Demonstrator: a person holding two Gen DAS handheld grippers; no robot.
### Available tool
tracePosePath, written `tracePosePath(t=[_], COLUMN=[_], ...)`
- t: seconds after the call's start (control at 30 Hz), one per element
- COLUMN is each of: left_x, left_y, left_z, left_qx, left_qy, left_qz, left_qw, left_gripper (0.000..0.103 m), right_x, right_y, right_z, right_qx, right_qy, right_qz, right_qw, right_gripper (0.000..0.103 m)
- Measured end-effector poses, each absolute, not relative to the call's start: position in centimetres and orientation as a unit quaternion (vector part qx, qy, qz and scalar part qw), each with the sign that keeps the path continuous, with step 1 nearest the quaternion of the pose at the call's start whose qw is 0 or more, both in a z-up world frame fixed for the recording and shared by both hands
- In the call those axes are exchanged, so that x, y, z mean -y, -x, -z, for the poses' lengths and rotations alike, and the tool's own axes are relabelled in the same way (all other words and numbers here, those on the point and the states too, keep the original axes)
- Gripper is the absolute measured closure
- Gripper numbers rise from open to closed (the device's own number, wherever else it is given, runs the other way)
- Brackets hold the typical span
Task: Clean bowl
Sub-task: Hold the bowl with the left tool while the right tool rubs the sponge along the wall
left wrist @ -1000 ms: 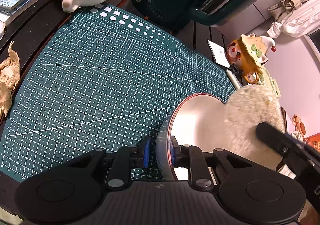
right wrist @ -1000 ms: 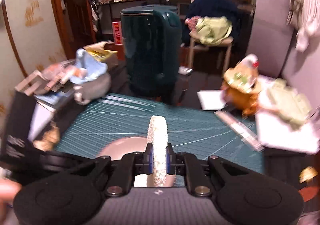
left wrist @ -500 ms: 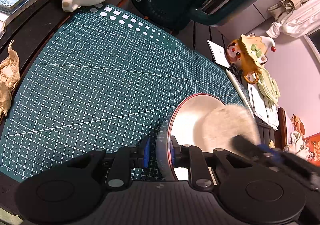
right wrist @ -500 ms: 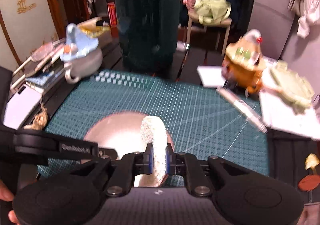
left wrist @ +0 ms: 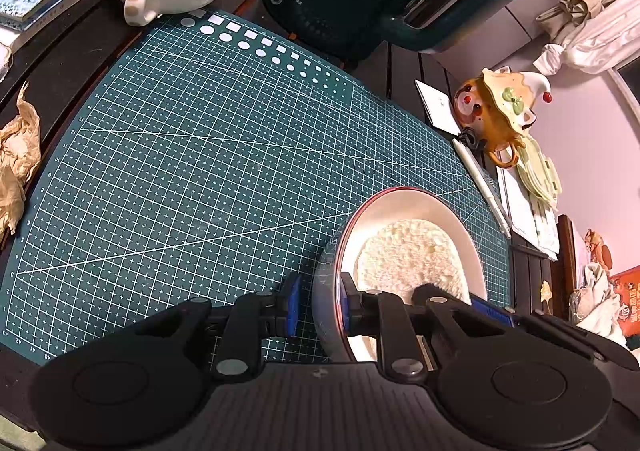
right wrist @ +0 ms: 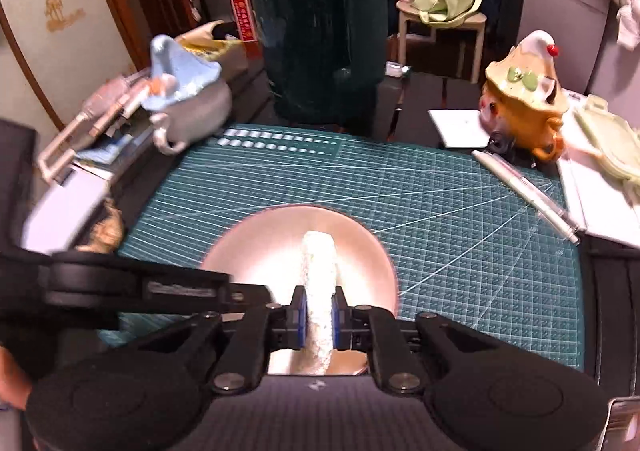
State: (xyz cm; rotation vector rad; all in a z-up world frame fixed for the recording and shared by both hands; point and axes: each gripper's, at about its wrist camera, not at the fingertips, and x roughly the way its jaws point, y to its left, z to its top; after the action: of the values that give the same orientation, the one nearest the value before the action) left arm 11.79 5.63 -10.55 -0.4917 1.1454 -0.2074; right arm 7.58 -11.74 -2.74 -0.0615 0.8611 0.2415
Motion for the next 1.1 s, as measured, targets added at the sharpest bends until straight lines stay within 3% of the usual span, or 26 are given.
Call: tracePosePath(t=[0.23, 0.37, 0.63, 0.83, 1.1], left_x=[-5.6, -5.6, -5.6, -5.6, -5.8], left_y=[-11.8, -11.8, -11.8, -11.8, -12.0], left_z=[10.5, 10.4, 10.5, 10.5, 10.5], left_qx=[-0.536, -0.535, -0.535, -0.535, -0.534], left_qy=[0.231, 0.23, 0.228, 0.23, 0.232], left_qz=[0.096, 0.095, 0.096, 0.097, 0.095], left_qw=[0.807, 0.807, 0.808, 0.807, 0.807], left_gripper=[0.084, 0.084, 0.084, 0.084, 0.084], right_x=[11.5, 11.8, 10.1, 10.7, 11.7], right_y=[-7.3, -6.8, -8.5, -8.0, -7.1], right_z=[2.7, 1.3, 5.7, 4.5, 1.7], right_qx=[-0.406, -0.392, -0.465, -0.438, -0.404], right_qy=[0.059, 0.023, 0.021, 0.064, 0.019], right_qz=[-0.096, -0.122, -0.148, -0.101, -0.118], right_qw=[0.907, 0.912, 0.872, 0.891, 0.907], right_gripper=[0.092, 0.092, 0.092, 0.092, 0.092])
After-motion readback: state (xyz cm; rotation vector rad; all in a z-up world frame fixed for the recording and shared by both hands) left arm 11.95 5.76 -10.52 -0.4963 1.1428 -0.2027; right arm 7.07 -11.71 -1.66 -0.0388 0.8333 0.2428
